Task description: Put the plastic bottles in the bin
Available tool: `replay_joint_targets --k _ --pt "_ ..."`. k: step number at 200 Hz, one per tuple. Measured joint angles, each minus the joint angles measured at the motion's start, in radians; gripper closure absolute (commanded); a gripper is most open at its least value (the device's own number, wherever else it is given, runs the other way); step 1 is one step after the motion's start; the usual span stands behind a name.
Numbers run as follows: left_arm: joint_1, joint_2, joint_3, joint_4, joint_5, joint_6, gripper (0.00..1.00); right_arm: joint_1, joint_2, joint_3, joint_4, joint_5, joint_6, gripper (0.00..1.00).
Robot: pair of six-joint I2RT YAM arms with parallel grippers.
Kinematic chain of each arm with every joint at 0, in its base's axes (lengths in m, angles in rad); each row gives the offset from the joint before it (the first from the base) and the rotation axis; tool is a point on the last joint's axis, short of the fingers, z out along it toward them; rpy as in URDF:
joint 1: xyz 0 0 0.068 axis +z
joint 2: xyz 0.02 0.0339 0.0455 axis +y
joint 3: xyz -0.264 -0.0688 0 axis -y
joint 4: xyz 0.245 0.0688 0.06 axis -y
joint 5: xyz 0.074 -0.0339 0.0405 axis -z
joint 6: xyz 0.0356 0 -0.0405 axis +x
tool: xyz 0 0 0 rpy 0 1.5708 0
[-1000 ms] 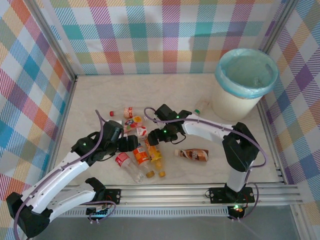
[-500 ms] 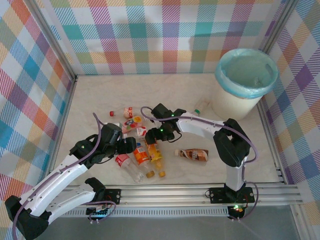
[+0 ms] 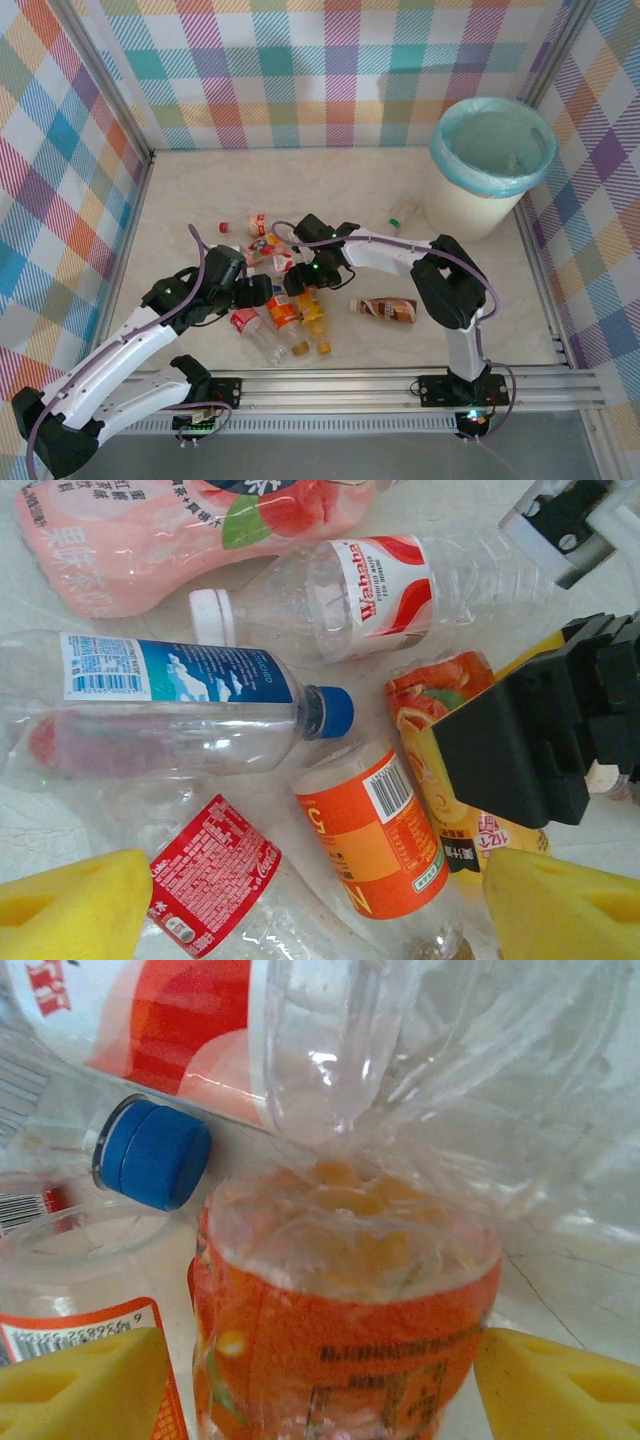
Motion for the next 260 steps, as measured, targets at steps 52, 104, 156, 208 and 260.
replay_joint_targets --k 52,104,156,208,260 --pt "0.003 0.021 0.037 -0.006 -0.007 0.024 0.14 0.007 0.004 0.0 0.0 0.0 -0.002 0.38" --pt "0.004 0.023 0.074 -0.019 -0.021 0.039 0.13 0.007 -0.005 0.0 -0.01 0.022 -0.006 0.44" --pt "0.004 0.026 0.146 -0.024 -0.053 0.068 0.14 0.007 -0.088 0.0 -0.057 0.065 -0.023 0.46" --pt "0.004 0.112 0.339 -0.011 -0.138 0.173 0.15 0.005 -0.258 0.069 -0.132 0.166 -0.08 0.47" --pt "0.004 0.311 0.589 0.13 -0.119 0.28 0.16 -0.082 -0.391 0.219 -0.174 0.279 -0.194 0.49"
